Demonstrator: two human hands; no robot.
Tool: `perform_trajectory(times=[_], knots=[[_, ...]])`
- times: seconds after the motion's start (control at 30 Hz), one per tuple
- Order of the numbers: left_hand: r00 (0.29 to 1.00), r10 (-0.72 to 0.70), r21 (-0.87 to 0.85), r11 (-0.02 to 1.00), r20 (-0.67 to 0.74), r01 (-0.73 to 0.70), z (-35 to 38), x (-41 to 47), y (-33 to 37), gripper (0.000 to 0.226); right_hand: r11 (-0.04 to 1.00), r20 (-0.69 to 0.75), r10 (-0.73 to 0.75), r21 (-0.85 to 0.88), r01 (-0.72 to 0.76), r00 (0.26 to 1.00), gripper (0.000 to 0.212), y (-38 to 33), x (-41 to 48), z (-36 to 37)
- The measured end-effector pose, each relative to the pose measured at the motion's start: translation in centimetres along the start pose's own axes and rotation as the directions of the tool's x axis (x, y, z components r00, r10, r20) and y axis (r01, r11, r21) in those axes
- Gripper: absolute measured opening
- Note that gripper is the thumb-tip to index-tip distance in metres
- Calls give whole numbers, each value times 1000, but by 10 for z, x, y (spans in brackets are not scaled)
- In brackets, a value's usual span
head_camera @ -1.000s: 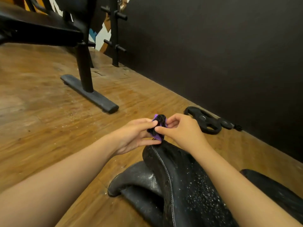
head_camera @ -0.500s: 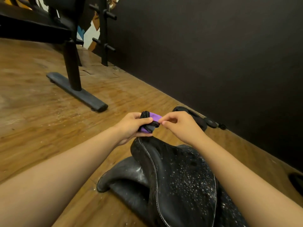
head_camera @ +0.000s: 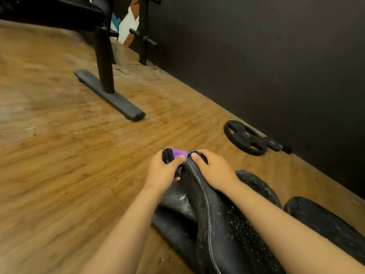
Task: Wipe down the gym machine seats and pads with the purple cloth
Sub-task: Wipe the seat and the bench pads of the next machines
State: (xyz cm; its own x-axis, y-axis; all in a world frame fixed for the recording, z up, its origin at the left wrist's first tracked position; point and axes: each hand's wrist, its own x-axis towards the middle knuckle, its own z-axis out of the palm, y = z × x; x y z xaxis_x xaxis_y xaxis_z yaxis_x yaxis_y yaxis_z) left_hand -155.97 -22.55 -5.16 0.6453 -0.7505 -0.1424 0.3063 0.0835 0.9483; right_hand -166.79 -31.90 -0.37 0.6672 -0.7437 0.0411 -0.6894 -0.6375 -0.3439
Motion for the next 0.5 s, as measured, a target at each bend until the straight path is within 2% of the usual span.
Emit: perform_trajectory(times=[0.1, 0.23, 0.33, 0.4, 0.5], knots=[[996, 59, -92, 994, -61, -65, 6, -14, -20, 5, 999, -27, 36, 21, -35, 999, 40, 2, 5, 3], [960, 192, -47, 978, -202, -205, 12, 1, -32, 7, 996, -56, 69, 56, -66, 996, 34, 1, 8, 2], [954, 166, -10, 985, -249, -174, 14, 27, -40, 7, 996, -74, 71, 64, -66, 995, 34, 3, 8, 5], [949, 116, -49, 989, -294, -136, 17, 29, -48, 9, 995, -90, 71, 80, -64, 993, 32, 3, 6, 6], [912, 131, -118, 975, -389, -190, 22, 4, -54, 11, 993, -90, 82, 89, -74, 993, 32, 4, 6, 7]])
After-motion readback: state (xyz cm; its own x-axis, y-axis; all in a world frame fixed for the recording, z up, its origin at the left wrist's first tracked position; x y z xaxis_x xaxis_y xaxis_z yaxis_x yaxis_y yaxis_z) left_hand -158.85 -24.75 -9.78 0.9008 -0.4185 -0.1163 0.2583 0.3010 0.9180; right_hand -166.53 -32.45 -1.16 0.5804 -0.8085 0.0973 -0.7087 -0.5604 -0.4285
